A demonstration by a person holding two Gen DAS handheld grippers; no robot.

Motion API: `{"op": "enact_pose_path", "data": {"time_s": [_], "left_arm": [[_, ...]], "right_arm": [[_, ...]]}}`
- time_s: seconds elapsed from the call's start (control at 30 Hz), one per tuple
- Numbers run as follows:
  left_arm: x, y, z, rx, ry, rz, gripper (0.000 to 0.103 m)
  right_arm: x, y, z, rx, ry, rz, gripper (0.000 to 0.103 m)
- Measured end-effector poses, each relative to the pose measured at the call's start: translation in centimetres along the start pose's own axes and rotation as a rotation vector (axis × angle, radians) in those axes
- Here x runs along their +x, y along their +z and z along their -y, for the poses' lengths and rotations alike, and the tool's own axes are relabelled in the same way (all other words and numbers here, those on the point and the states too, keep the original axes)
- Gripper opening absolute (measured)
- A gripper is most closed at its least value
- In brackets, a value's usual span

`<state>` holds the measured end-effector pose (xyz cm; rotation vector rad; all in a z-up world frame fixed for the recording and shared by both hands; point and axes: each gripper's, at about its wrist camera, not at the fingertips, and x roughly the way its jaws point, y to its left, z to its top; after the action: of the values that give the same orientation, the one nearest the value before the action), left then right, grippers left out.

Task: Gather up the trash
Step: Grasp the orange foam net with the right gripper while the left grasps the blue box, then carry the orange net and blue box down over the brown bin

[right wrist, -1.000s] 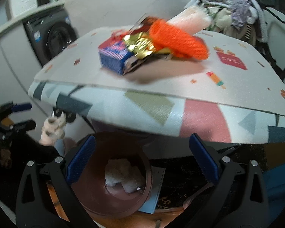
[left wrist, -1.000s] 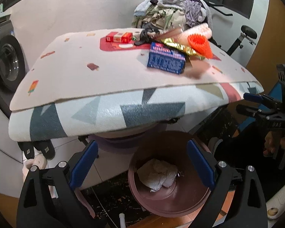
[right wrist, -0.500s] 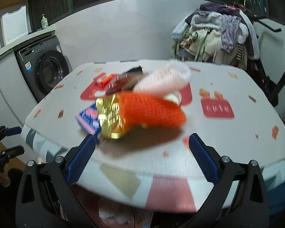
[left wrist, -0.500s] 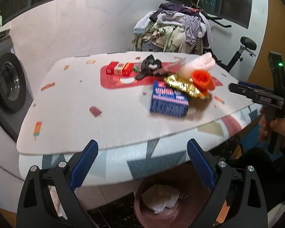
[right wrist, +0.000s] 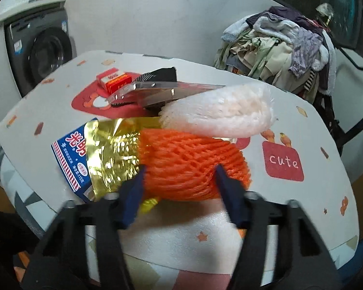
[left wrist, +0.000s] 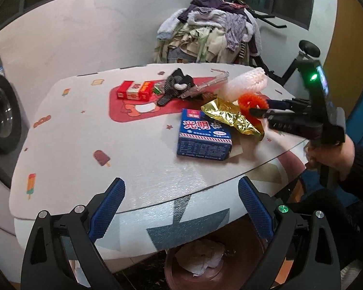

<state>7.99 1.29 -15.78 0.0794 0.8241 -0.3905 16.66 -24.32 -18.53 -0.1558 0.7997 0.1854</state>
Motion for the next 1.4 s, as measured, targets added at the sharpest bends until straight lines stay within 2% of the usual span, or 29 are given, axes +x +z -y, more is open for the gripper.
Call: {"op": "enact_pose_path", "data": {"time_s": [0.1,0.27,0.37,0.63,0.83,0.87,0.9,1.03,1.13,1.27,1.4], "left_arm": [[1.4,0.6,0.8,0.034,-0.011,-0.018,0.092],[4.4,2.1,2.7,0.102,-0.01,-0.058,0.092],[6.2,3.1,3.3,0.106,-0.011,-0.085,0.092],[10.5,5.7,4.1,0.096,-0.001,-0.146,0.095],[13.3,6.4,4.5,0.112,0.041,-0.199,0.095],[13.8,6.4,4.3,0.103,0.04,-0.216,0.091],[14.0,6.3,4.2,0.102,0.031,-0.23,0.079],[13.4,6.0,4.2,0.131,0.06,-0.246,0.079],[12.1,5.6,3.1,0.153,0.13,-0.247,0.079],[9.7,5.3,0.0,0.082,0.156,-0.221,0.079],[6.0,4.8,-2.3,0.019,0.149,-0.159,0.079]], "right_arm": [[-2.1,-0.3,1.4,0.053,0.029,0.057,0.033],[-6.2,0.0,3.9,0.16,0.049,0.168,0.03],[-8.0,0.2,4.9,0.203,0.037,0.214,0.03],[-9.8,-1.6,6.1,0.234,0.021,0.231,0.03],[-9.9,-2.6,7.1,0.27,0.019,0.226,0.03],[-9.9,-2.8,7.2,0.272,0.018,0.224,0.03],[-9.9,-2.9,7.3,0.273,0.016,0.223,0.03],[-10.0,-3.4,7.5,0.274,0.011,0.222,0.03],[-10.1,-3.6,7.6,0.28,0.01,0.222,0.03],[-10.2,-3.6,7.3,0.284,0.019,0.222,0.03],[-10.6,-3.4,6.2,0.263,0.038,0.224,0.03]]}}
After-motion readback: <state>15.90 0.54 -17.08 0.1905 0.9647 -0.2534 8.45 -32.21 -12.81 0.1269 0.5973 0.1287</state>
